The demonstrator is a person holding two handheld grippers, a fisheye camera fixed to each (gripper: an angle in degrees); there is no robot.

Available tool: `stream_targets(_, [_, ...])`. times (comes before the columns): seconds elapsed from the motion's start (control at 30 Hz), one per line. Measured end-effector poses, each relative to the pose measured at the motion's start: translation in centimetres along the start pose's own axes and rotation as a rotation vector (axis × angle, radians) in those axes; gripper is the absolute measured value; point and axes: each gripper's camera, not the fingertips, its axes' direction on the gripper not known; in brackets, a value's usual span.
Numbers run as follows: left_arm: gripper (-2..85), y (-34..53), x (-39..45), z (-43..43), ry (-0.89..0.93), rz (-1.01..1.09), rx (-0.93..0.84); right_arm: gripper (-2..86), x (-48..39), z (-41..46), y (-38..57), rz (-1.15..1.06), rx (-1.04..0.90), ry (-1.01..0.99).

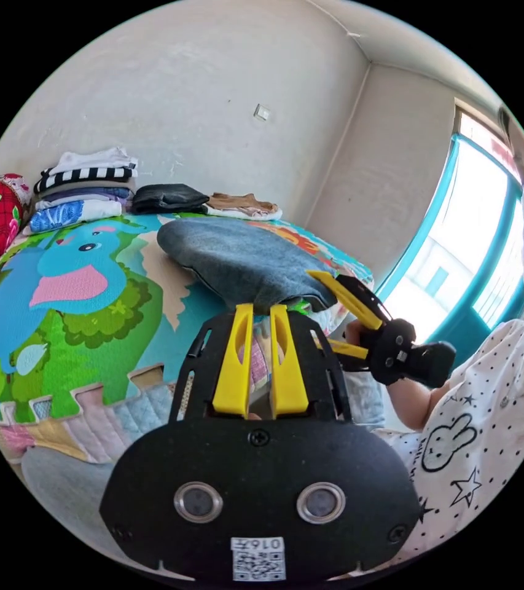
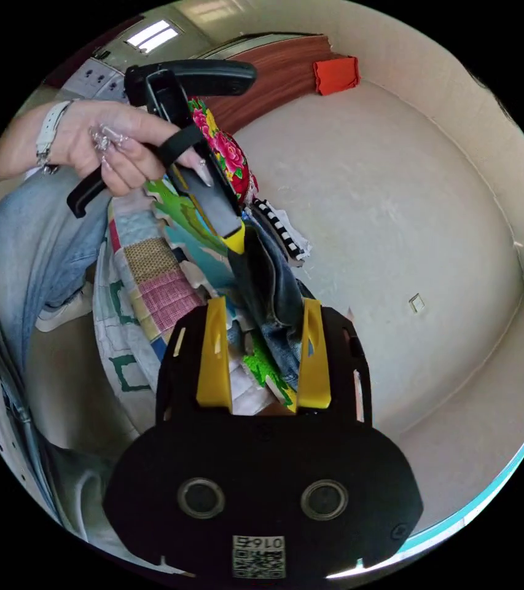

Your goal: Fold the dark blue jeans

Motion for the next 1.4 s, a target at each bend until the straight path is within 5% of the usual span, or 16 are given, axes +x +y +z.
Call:
stream_targets(0.37, [6.5, 0.2, 2.1, -1.3, -0.061, 0.071, -0.012, 12.0, 0.2, 6.1, -1.1, -0.181, -0.219, 0.317])
stream_targets(0.5, [13.2, 1.7, 7.5, -2.6, -0.282, 0.275, 0.002, 10.4, 4.7, 5.8, -2.2, -0.061, -0.286, 0.077])
stream_targets(0.8, [13.7, 2.3, 16.1, 3.7, -0.872, 0.735, -0.004, 9.7, 10.3, 5.1, -2.7, 0.031, -0.314, -0.035])
stream_targets(1.13, [12.3, -0.6, 16.4, 5.9, -0.75, 0.883, 0.029, 9.7, 13.2, 1.0, -0.1, -0.058, -0.22, -0.084])
stream_targets(1.4, [8.8, -9.0, 12.2, 2.5, -0.437, 0.562, -0.077, 17.4, 13.5, 0.6, 2.1, -0.038, -0.104, 0.162])
